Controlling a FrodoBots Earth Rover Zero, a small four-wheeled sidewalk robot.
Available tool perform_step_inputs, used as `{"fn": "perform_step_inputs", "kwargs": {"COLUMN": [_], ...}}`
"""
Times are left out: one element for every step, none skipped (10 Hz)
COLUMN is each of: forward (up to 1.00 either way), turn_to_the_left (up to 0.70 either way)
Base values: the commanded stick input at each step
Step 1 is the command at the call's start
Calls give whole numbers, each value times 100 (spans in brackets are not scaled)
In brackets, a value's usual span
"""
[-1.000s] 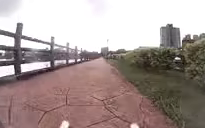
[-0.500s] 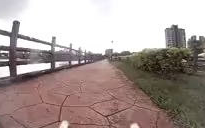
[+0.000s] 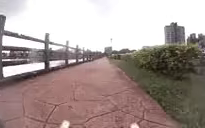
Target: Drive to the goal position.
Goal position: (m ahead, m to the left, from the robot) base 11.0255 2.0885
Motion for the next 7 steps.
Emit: {"fn": "perform_step_inputs", "kwargs": {"forward": [70, 70, 70, 70, 70, 70, 70], "turn_to_the_left": [0, 0, 0, 0, 0, 0, 0]}}
